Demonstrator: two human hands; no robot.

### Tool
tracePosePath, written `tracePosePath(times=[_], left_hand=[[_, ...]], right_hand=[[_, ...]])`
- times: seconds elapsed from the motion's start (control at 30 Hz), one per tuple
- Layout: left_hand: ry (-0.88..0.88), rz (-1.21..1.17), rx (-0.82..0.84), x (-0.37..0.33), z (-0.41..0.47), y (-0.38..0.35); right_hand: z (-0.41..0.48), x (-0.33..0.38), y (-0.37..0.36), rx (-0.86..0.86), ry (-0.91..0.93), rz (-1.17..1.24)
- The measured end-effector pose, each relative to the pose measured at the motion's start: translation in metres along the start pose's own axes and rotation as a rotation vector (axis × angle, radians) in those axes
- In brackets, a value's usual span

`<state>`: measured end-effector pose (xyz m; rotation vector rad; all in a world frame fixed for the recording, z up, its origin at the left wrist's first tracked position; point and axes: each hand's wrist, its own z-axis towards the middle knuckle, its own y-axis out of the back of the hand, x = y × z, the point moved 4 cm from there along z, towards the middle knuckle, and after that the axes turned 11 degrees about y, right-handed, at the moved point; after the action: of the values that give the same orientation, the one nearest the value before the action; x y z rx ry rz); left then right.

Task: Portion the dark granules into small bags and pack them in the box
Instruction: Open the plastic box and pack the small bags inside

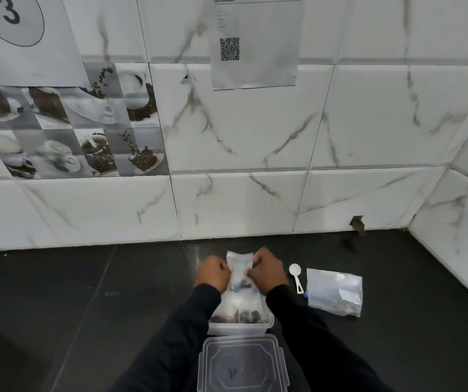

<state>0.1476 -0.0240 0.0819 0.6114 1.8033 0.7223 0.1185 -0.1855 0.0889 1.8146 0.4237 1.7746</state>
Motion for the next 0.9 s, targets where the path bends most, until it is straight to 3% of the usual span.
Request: tracePosePath(times=[0.13, 0.23, 0.37, 0.5, 0.6, 0.73, 0.9], left_hand=[[0.128, 0.152, 0.088, 0.036, -0.005, -0.027], [0.138, 0.159, 0.086, 0.045, -0.011, -0.031], [0.079, 0.114, -0.057, 0.05, -0.025, -0.005], [0.134, -0.068, -0.185, 0.105, -0.052, 0.02], [0.293, -0.11, -0.025, 0.156, -0.063, 0.007], [0.498, -0.248, 0.369, 0.176, -0.081, -0.031], [0.644, -0.462, 0.482, 0.168, -0.088, -0.046]], right_hand=[[-0.009, -0.028, -0.053, 0.257, 0.045, -0.436], [-0.012, -0.037, -0.071, 0.38, 0.073, -0.566], [-0.02, -0.023, -0.041, 0.257, 0.142, -0.538], [-0.063, -0.043, 0.007, -0.028, 0.094, -0.182], [-0.095, -0.088, 0.021, 0.005, -0.128, -0.152], [-0.123, -0.136, 0.001, 0.259, -0.436, -0.089], [-0.137, -0.132, -0.015, 0.285, -0.611, 0.138]])
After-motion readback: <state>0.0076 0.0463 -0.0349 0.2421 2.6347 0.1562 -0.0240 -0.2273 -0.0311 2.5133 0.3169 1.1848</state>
